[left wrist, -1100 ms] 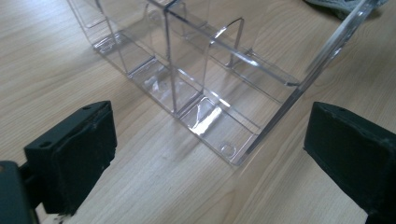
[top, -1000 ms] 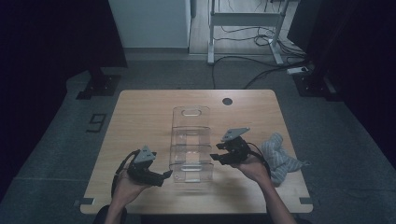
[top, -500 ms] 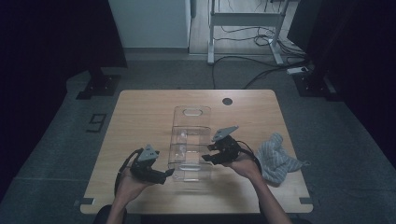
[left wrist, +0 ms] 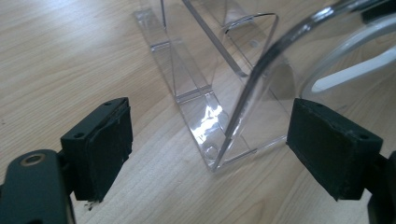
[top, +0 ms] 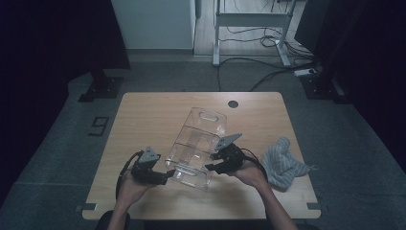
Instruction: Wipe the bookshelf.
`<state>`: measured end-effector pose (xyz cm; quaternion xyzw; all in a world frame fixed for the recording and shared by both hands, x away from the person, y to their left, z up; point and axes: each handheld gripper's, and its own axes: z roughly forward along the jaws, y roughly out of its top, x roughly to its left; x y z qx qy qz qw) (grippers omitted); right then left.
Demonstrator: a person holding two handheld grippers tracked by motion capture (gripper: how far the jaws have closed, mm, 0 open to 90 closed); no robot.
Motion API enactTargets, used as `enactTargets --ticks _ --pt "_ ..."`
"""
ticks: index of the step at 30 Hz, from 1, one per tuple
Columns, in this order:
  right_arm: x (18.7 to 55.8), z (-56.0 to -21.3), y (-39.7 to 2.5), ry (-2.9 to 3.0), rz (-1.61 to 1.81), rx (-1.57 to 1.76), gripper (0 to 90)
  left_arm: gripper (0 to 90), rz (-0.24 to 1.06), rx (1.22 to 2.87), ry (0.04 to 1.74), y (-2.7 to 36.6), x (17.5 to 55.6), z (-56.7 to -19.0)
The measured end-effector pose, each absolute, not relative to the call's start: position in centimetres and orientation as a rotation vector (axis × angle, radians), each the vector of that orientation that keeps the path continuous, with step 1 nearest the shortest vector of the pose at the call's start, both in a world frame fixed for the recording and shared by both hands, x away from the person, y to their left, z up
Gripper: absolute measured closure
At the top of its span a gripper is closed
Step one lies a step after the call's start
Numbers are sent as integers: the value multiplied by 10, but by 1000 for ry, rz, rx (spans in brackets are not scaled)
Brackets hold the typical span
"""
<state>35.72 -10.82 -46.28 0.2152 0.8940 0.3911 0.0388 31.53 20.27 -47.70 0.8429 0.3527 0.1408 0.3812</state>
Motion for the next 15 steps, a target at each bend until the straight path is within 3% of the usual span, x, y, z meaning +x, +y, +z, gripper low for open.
enactTargets --ticks 15 --pt "347 -459 -104 2770 1217 638 534 116 340 2143 948 200 323 -483"
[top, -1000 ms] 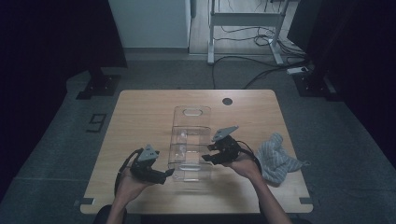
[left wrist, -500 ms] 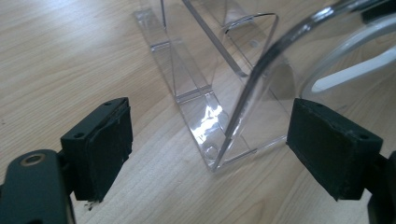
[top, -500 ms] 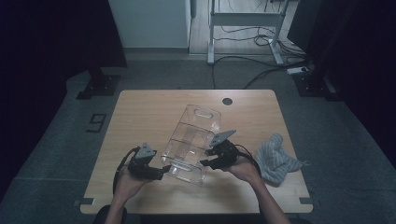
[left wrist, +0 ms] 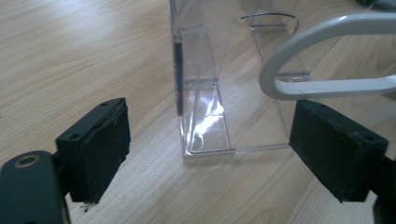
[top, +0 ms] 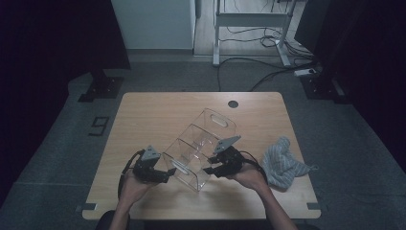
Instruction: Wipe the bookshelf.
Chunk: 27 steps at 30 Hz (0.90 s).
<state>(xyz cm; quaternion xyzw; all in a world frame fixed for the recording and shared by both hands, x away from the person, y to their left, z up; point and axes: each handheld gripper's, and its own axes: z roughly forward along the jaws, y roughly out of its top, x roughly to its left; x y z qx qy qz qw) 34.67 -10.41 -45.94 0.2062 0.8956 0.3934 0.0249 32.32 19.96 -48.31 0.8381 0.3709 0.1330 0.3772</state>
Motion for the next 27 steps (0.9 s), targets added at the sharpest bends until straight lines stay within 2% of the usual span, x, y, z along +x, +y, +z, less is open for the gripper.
enactTargets --ticks 11,27 --pt "341 -459 -98 2791 1201 613 525 89 297 2120 971 199 328 -487" --pt "338 -461 -86 2815 1178 584 504 93 313 2115 986 200 328 -488"
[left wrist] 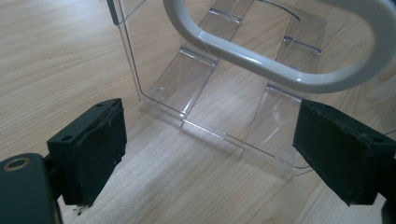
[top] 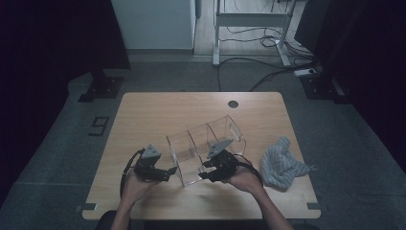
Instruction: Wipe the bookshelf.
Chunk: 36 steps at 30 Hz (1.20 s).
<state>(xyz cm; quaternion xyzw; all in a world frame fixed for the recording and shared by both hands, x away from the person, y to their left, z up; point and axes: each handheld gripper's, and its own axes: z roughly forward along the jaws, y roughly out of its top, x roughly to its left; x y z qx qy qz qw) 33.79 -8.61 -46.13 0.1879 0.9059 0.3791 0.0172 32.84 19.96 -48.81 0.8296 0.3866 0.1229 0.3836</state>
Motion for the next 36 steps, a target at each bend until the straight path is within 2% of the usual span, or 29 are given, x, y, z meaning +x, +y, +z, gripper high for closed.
enactTargets --ticks 11,23,29,36 --pt "336 -461 -96 2810 1179 616 396 97 344 2108 911 200 306 -472" --pt "326 -460 -120 2777 1157 676 358 87 359 2157 819 174 295 -460" --pt "324 -462 -134 2766 1130 715 350 141 404 2187 833 160 299 -461" --pt "325 -463 -151 2742 1123 763 348 183 413 2192 872 165 302 -464"
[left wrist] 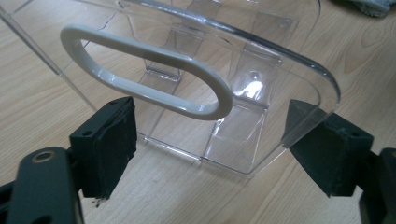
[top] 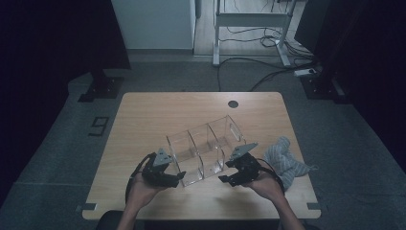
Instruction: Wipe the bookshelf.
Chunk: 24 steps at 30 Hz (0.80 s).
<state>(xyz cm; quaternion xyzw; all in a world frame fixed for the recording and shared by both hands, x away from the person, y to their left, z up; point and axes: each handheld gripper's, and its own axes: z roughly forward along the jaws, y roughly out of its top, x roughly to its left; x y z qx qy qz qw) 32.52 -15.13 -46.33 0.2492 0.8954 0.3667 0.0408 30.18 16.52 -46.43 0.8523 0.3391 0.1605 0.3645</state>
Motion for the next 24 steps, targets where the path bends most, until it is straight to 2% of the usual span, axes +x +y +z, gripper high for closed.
enactTargets --ticks 2,9,11,12,16,17,18,24 --pt "327 -463 -157 2733 1119 785 348 234 422 2193 881 169 302 -463" --pt "328 -461 -166 2716 1126 819 347 324 444 2175 923 179 305 -462" --pt "329 -461 -170 2714 1123 832 345 373 452 2170 932 182 306 -461" --pt "330 -460 -173 2709 1116 854 345 428 468 2168 943 184 307 -460" --pt "331 -458 -180 2690 1098 875 341 519 470 2163 947 186 309 -461" --pt "331 -458 -180 2690 1098 875 341 519 465 2163 945 186 310 -461" --pt "332 -457 -183 2669 1095 886 337 567 462 2159 937 187 310 -461" --pt "335 -453 -190 2605 1100 920 336 623 431 2128 983 190 313 -463"
